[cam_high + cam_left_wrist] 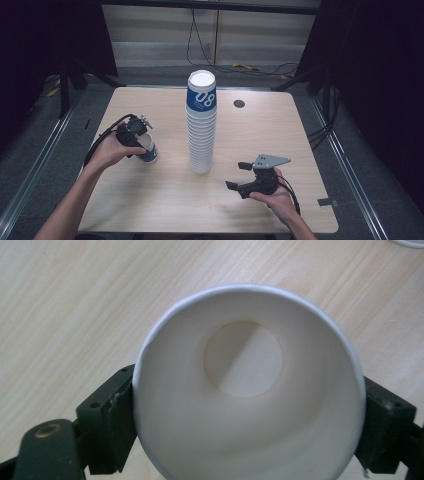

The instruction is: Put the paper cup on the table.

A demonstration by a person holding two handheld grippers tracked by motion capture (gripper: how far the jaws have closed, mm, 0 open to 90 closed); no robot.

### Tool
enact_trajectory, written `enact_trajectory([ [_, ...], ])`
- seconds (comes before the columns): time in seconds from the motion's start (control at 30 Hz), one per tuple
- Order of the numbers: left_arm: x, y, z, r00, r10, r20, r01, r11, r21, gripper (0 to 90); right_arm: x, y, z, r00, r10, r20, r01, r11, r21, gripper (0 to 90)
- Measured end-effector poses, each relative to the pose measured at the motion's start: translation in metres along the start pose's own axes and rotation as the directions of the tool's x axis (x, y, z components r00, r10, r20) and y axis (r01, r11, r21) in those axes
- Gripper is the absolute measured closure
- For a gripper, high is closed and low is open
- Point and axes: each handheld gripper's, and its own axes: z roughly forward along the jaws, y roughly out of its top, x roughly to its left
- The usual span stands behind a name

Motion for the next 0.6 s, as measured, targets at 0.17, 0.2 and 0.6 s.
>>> enact_trajectory([
  [0.17, -0.003, 0.009, 0.006, 0.9999, 0.004, -0.011, -0.004, 1.0000, 0.005, 14.7, 0.000, 0.000, 0.000, 1.0000, 0.008, 0.000, -0.008, 1.000, 0.002, 14.9],
  [0.2, -0.003, 0.010, 0.007, 1.0000, 0.002, -0.005, -0.002, 0.9999, 0.012, 14.6, 0.000, 0.000, 0.001, 0.9999, 0.011, -0.003, -0.011, 1.000, 0.004, 14.9],
  [0.6, 0.000, 0.011, 0.013, 0.9994, 0.003, -0.033, -0.002, 0.9999, 0.016, 13.3, 0.001, 0.000, 0.002, 1.0000, 0.004, 0.002, -0.004, 1.000, 0.010, 15.2],
])
